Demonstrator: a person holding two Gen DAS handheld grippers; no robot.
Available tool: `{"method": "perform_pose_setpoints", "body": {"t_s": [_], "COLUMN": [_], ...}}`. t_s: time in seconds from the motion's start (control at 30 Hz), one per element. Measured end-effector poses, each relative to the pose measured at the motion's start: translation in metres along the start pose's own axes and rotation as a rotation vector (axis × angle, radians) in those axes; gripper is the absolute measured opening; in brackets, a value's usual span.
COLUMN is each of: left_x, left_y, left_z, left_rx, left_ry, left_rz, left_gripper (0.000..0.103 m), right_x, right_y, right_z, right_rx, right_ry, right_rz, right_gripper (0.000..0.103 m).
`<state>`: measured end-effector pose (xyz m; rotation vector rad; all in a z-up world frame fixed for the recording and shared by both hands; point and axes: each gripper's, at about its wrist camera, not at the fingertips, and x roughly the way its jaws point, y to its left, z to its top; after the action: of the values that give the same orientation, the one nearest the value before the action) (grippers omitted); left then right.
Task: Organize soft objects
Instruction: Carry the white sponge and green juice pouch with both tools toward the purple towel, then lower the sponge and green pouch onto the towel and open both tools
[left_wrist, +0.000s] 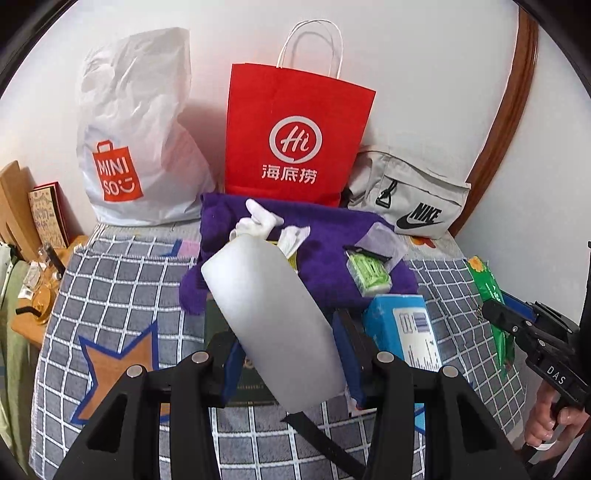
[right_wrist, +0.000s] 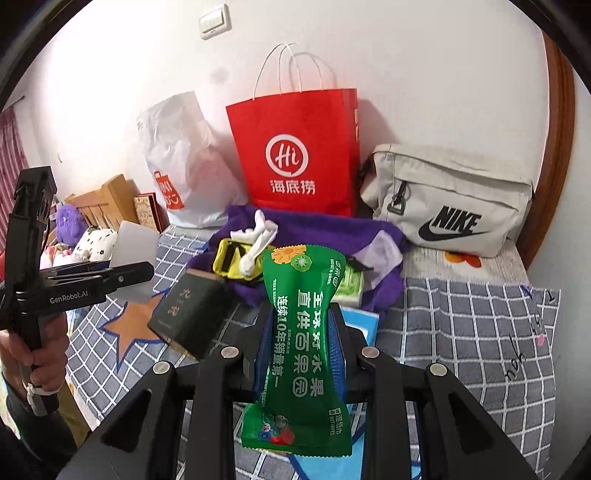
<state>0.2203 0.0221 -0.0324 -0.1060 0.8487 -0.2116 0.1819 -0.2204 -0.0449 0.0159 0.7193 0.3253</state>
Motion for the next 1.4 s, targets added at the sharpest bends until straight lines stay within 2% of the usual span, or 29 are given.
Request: {"method": "perform_pose_setpoints", "body": {"t_s": [0.47, 0.7, 0.93, 1.4], "left_x": [0.022, 0.046, 0.068, 0.111], "left_y": [0.006, 0.017, 0.027, 0.025], "left_z": [0.034, 0.052, 0.069, 0.1], "left_rx": [0.01, 0.009, 0.003, -0.002], "left_ry": [-0.016, -0.004, 0.002, 0.027], "left_rz": [0.02, 0.046, 0.042, 0.029], "left_gripper": [0.044, 0.044, 0.044, 0.045], "right_x": [0.023, 0.047, 0.072, 0.118], "right_y": [-0.012, -0.019, -0.025, -0.043], "right_z": [0.045, 0.07, 0.091, 0.109], "right_rx": [0.004, 0.022, 0.033, 0.049], "right_ry": [-0.034, -0.047, -0.056, -0.02], "right_rz": [-0.004, 0.001, 0.005, 0.01], "right_gripper": [0.028, 0.028, 0.028, 0.028]}}
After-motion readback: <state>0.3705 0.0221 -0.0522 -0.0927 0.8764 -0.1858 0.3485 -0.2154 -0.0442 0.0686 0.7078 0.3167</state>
